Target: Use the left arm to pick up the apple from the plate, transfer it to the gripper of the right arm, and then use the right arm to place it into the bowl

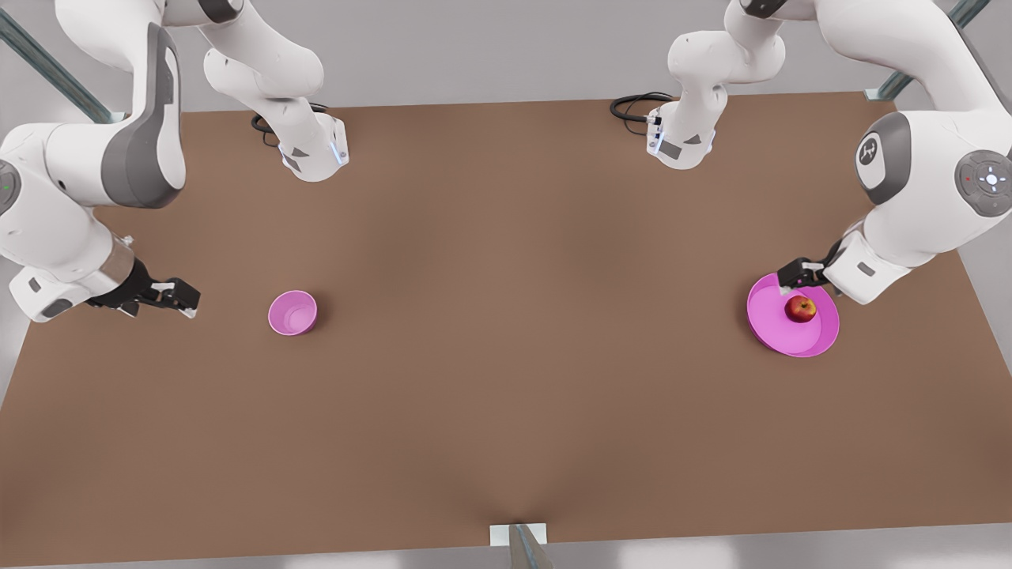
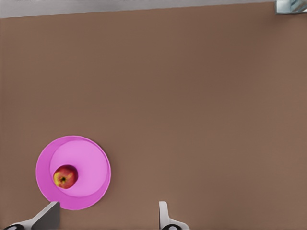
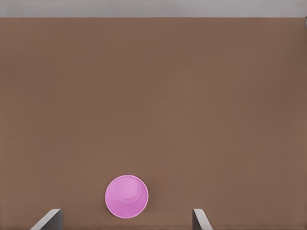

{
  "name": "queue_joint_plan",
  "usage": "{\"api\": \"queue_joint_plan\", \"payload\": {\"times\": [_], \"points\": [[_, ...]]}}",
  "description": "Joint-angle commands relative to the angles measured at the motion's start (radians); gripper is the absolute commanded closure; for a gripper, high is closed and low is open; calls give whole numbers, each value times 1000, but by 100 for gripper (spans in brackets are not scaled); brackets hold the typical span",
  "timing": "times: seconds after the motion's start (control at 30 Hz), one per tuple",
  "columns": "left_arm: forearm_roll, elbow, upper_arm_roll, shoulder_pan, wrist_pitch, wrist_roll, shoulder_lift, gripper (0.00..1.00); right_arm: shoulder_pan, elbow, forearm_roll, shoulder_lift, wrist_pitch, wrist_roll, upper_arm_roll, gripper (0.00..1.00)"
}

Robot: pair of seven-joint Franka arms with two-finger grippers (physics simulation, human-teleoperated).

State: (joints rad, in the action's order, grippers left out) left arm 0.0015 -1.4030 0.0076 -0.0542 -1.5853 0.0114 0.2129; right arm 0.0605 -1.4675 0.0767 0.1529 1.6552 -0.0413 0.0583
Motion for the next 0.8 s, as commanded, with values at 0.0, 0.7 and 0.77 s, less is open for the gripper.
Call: {"api": "queue_joint_plan", "payload": {"times": [0.0, 0.7, 0.77], "points": [[5, 1, 0, 2, -19, 25, 6, 0, 1, 1, -15, 0, -8, -5, 0, 0], [-71, -740, 12, 415, -883, 617, 74, 0, 18, -7, -69, 16, -17, 11, -11, 0], [-71, -740, 12, 413, -909, 617, 106, 0, 18, -7, -71, 16, -17, 11, -11, 0]]}}
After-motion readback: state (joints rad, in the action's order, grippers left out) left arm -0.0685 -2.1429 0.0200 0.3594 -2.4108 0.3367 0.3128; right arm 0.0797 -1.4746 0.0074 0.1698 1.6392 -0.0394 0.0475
